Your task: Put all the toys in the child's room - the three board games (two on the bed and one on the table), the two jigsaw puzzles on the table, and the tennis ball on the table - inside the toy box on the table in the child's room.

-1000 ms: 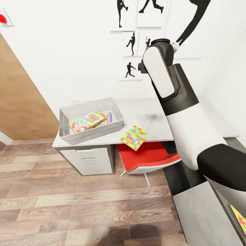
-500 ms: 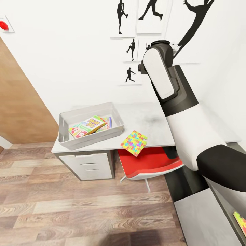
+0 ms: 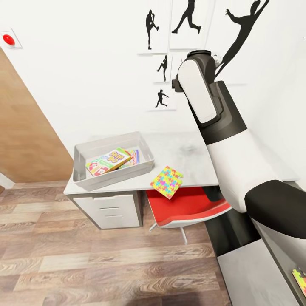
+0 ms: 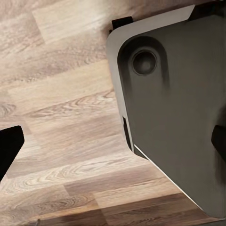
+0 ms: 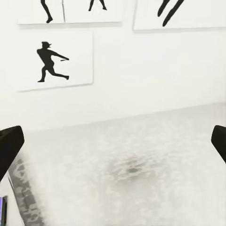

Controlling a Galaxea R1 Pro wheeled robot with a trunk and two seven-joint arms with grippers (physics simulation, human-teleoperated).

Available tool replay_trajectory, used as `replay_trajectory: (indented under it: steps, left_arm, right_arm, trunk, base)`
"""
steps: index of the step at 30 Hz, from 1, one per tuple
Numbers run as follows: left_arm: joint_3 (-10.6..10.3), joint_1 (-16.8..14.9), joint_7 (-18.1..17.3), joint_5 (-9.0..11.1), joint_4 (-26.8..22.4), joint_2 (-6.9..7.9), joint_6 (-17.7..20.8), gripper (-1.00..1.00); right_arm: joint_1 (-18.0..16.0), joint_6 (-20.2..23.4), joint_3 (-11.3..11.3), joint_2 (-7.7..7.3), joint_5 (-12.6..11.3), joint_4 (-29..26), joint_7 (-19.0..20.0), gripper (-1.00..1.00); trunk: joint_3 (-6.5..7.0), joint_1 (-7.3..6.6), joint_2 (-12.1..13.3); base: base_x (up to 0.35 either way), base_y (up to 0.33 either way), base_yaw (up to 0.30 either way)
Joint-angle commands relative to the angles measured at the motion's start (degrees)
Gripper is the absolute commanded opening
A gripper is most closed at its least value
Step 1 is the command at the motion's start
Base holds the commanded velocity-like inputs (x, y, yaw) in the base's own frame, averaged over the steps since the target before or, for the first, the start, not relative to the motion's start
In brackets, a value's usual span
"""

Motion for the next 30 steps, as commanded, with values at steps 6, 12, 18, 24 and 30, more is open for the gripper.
replay_trajectory:
  steps: [6, 12, 18, 24, 30]
  left_arm:
    - [-0.34, -0.04, -0.17, 0.17, 0.04, 0.02, -0.24, 1.0]
    - [-0.32, 0.03, -0.17, 0.23, 0.04, 0.08, -0.28, 1.0]
    - [-0.31, 0.05, -0.17, 0.28, 0.04, 0.1, -0.28, 1.0]
    - [-0.31, 0.05, -0.17, 0.33, 0.04, 0.11, -0.28, 1.0]
    - [-0.31, 0.08, -0.17, 0.33, 0.04, 0.11, -0.28, 1.0]
  right_arm:
    - [-0.08, 0.3, 0.06, 0.0, -0.49, -0.01, -0.62, 1.0]
    - [-0.08, 0.31, 0.06, 0.0, -0.49, -0.11, -0.71, 1.0]
    - [0.07, 0.3, 0.11, 0.0, -0.5, -0.08, -1.44, 1.0]
    - [0.97, 0.3, 0.19, 0.0, -0.51, -0.01, -1.67, 1.0]
    - [1.14, 0.3, 0.18, 0.0, -0.5, -0.04, -1.7, 1.0]
  trunk:
    - [0.48, 0.03, -0.09]
    - [1.06, 0.03, -0.09]
    - [1.63, 0.03, -0.09]
    - [2.2, 0.03, -0.09]
    - [2.78, 0.03, -0.09]
  base:
    - [0.072, 0.0, 0.0]
    - [0.148, 0.0, 0.0]
    - [0.034, 0.0, 0.0]
    - [0.005, 0.0, 0.0]
    - [0.038, 0.011, 0.0]
